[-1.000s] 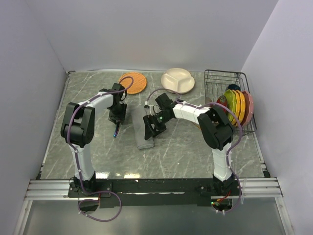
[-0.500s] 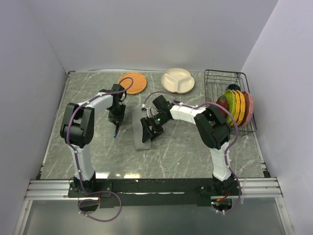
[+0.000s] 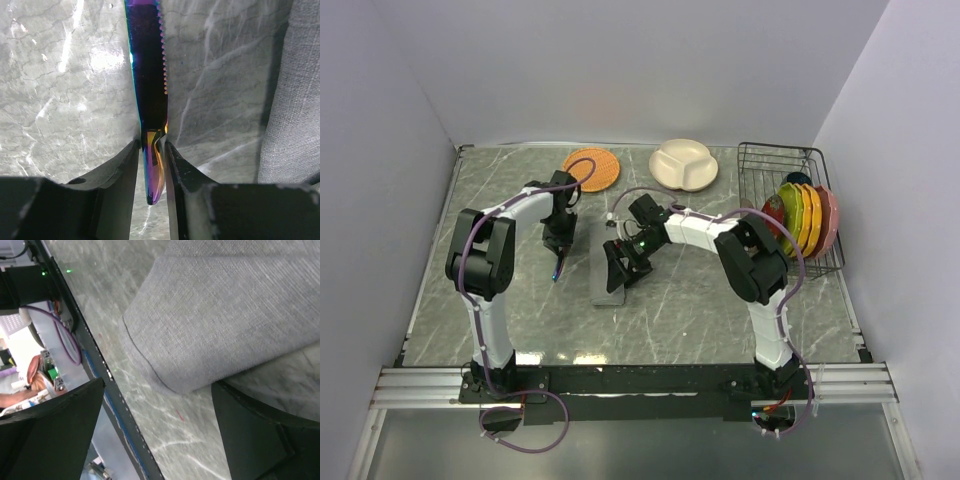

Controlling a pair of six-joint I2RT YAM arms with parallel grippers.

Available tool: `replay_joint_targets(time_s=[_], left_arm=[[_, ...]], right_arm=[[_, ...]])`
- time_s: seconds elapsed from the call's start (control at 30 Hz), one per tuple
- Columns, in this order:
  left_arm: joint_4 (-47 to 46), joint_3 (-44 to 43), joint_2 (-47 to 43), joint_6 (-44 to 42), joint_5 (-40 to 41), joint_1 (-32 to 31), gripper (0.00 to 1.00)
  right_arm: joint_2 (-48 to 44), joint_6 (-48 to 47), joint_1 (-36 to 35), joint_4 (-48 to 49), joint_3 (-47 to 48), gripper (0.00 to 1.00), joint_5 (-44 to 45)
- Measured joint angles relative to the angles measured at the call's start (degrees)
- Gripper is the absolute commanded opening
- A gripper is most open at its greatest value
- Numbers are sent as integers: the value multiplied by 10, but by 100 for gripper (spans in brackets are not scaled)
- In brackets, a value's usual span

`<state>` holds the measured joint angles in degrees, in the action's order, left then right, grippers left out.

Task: Fold the napkin into a case and place the utensils inside
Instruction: Pick up the knife from the center of the board.

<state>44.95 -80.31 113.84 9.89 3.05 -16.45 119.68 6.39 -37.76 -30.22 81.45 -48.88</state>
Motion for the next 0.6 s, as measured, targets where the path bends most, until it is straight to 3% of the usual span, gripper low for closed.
replay_joint_targets(time_s=[0.13, 0.23, 0.3, 0.6], left_arm=[[1, -2, 2, -7, 5, -3, 32], [2, -4, 4, -9, 5, -3, 6], [2, -6, 4, -8, 4, -4, 2], [-5, -32, 0, 47, 1, -5, 1]], right_arm=[[-11, -11, 20, -19, 0, 100, 11], [-21, -19, 44, -30, -1, 100, 24], [-26, -23, 56, -35, -1, 100, 31], [-36, -6, 89, -28, -1, 100, 50]])
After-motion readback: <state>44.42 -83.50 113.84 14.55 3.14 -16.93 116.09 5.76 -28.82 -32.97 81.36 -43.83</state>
